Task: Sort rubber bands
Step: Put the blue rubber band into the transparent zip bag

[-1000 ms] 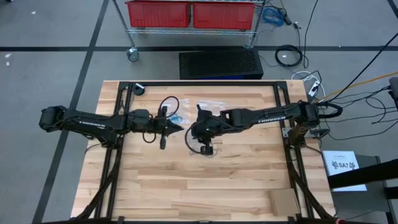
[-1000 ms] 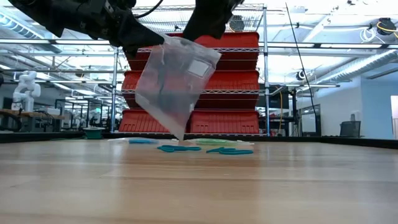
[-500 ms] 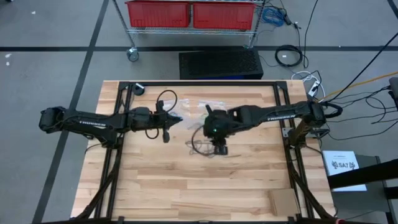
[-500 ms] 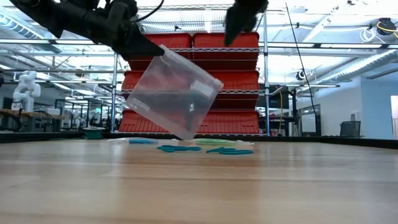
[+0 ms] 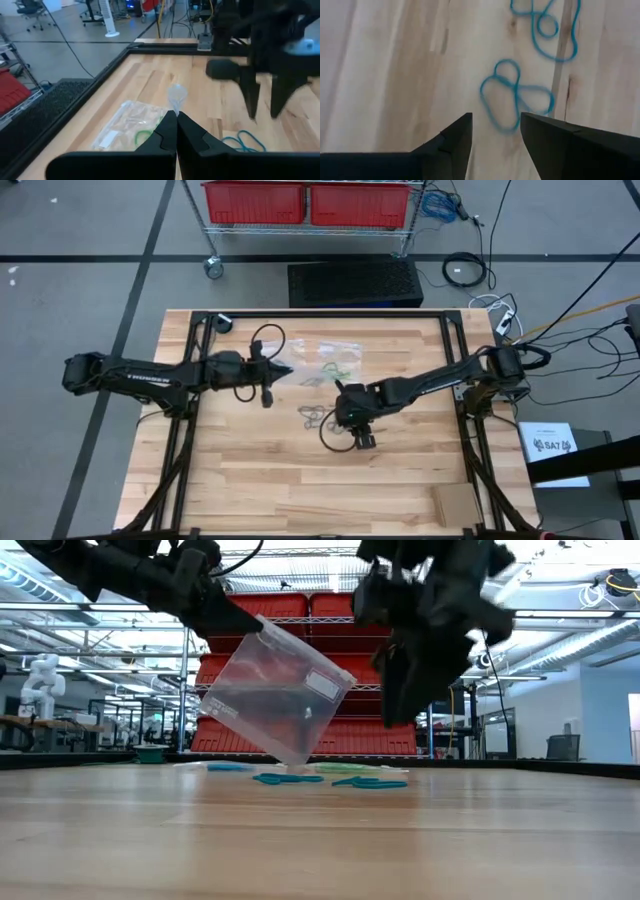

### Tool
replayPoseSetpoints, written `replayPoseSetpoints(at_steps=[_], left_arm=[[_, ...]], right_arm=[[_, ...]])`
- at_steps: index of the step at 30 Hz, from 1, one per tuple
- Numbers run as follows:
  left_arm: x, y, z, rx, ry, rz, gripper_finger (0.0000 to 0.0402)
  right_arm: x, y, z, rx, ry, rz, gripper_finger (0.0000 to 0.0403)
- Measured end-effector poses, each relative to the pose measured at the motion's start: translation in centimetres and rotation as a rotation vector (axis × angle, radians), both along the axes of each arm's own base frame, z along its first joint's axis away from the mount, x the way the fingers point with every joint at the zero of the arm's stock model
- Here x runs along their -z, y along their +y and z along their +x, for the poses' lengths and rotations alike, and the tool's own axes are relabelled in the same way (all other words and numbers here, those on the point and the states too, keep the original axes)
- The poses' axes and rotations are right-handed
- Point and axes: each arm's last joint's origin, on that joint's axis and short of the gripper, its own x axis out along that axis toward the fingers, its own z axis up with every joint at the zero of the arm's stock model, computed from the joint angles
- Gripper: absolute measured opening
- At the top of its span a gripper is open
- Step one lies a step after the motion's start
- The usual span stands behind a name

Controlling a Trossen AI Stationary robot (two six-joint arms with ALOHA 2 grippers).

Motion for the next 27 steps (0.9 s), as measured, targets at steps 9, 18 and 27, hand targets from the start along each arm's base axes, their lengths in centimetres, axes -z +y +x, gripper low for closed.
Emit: replayPoseSetpoints(at_steps=[9, 18, 27], left_arm=[[0.0, 0.5, -0.1, -0.024, 0.002, 0.0, 0.0], [0.1, 0.5, -0.1, -0.023, 0.006, 0.0, 0.0], [0.1, 0.5, -0.1, -0.025, 0.007, 0.0, 0.0]], right_arm=[[3.9, -1.8, 2.3, -0.045, -0.041, -0.05, 0.016], [6.7, -2.0, 3.1, -0.089, 0.039, -0.043, 0.0138], [6.4, -1.5, 2.8, -0.11, 0.053, -0.065, 0.001]])
